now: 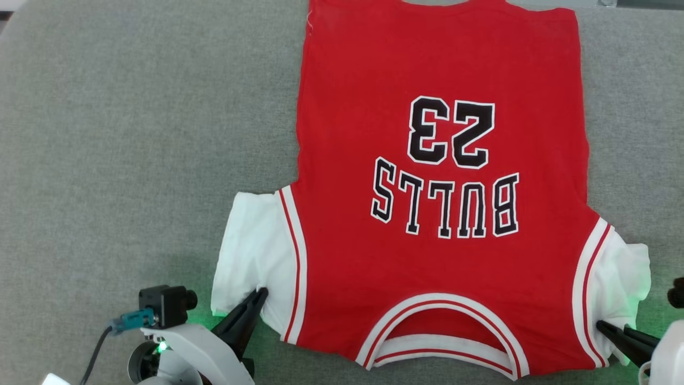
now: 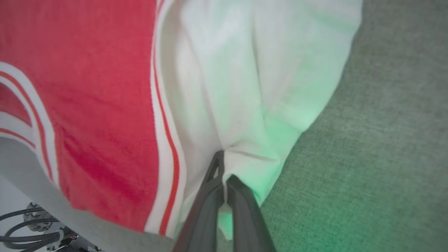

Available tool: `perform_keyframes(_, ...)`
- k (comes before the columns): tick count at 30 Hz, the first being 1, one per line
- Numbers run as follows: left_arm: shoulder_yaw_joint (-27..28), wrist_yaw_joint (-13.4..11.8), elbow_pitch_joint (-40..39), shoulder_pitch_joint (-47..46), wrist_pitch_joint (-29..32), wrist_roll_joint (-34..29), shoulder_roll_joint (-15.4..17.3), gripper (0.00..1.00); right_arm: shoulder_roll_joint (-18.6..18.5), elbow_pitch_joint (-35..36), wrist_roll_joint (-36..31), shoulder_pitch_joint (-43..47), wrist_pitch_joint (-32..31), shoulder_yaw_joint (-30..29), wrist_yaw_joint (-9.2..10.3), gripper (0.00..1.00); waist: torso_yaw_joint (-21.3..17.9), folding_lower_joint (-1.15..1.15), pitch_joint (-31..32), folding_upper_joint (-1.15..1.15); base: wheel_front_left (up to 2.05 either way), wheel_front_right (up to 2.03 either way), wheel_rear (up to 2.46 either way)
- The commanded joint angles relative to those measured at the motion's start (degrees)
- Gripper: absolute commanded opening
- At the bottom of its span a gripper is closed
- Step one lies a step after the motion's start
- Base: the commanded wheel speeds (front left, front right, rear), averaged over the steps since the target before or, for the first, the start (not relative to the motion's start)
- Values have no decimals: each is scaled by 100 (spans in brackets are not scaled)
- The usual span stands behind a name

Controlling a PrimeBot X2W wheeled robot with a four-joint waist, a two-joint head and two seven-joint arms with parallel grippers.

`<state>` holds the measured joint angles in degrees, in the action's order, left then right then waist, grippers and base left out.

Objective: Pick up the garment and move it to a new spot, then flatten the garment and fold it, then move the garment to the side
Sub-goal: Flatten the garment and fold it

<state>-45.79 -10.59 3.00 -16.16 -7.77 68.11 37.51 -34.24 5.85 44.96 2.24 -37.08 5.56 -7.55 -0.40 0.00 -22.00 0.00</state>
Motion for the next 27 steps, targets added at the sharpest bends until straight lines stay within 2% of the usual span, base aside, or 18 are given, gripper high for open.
perform_keyframes(1, -89, -67, 258, 25, 141, 31, -87, 0, 105, -241, -75, 6, -32, 215, 12, 0, -5, 0, -6, 0, 0, 0, 0)
perform_keyframes(7, -119, -2, 460, -45, 178, 30, -135, 0, 70, -654, -98, -171, 197, 558, 31, 0, -30, 0, -4, 0, 0, 0, 0)
perform_keyframes(8, -122, -1, 477, -46, 178, 35, -145, 0, 54, -657, -104, -221, 283, 536, 32, 19, -35, 0, 2, 0, 0, 0, 0)
perform_keyframes(9, -116, 19, 487, -40, 162, 49, -153, 0, 45, -643, -93, -268, 380, 466, 33, 49, -42, 0, 8, 0, 0, 0, 0)
perform_keyframes(10, -87, 59, 478, -26, 120, 87, -165, 0, 34, -594, -53, -310, 464, 374, 39, 84, -47, 0, 17, 0, 0, 0, 0)
perform_keyframes(11, -65, 75, 451, -9, 89, 108, -174, 0, -19, -507, -25, -346, 514, 272, 39, 100, -49, 0, 29, 0, 0, 0, 0)
perform_keyframes(14, -29, 120, 329, 33, 44, 145, -152, 0, -262, -117, 136, -379, 482, -161, 38, 100, -44, 0, 45, 0, 0, 0, 0)
perform_keyframes(19, 3, 176, -19, -121, 11, 90, -189, 0, -803, 609, 397, -611, -54, -910, 9, 100, 111, 0, -145, 0, 0, 0, 0)
perform_keyframes(24, -39, 130, -331, -369, 68, -81, -206, 0, -1262, 764, 725, -1675, -688, -1373, 9, 100, 372, 0, -543, 0, 0, 0, 0)
perform_keyframes(27, -79, 140, -462, -539, 106, -202, -264, 0, -1414, 495, 681, -2632, -978, -1185, 8, 100, 576, 0, -790, 0, 0, 0, 0)
